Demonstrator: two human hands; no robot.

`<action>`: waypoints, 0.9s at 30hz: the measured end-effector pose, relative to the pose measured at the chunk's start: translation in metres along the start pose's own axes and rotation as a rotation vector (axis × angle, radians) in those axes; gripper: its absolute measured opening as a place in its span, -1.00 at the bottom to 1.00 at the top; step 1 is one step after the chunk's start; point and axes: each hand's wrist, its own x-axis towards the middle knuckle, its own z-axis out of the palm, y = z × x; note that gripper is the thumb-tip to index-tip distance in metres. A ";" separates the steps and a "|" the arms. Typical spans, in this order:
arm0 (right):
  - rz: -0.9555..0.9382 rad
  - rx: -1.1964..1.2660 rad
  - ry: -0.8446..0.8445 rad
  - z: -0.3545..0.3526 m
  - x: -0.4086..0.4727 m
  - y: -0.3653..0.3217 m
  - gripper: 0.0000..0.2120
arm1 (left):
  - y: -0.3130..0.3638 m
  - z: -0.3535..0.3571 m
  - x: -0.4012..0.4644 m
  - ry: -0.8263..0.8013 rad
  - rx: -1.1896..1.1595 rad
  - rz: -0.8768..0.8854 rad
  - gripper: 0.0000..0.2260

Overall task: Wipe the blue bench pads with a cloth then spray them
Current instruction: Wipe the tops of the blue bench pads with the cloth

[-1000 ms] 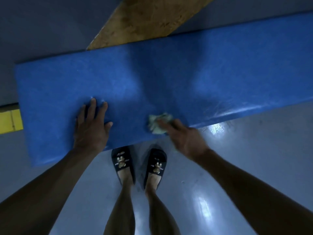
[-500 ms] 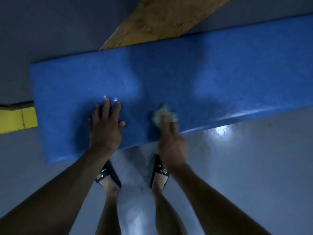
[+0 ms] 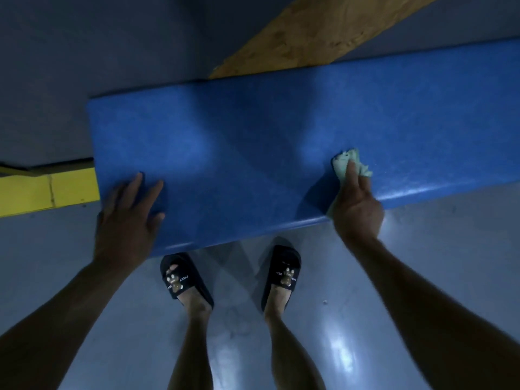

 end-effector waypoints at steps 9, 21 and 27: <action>-0.696 0.028 -0.222 0.083 -0.121 -0.169 -0.32 | -0.005 -0.002 -0.005 -0.027 -0.054 -0.014 -0.42; 0.058 0.007 0.025 0.028 -0.016 -0.078 -0.30 | -0.008 -0.018 0.003 -0.076 -0.122 -0.066 -0.43; -0.436 0.088 -0.052 0.087 -0.116 -0.182 -0.28 | -0.013 -0.022 0.006 -0.090 -0.086 -0.027 -0.39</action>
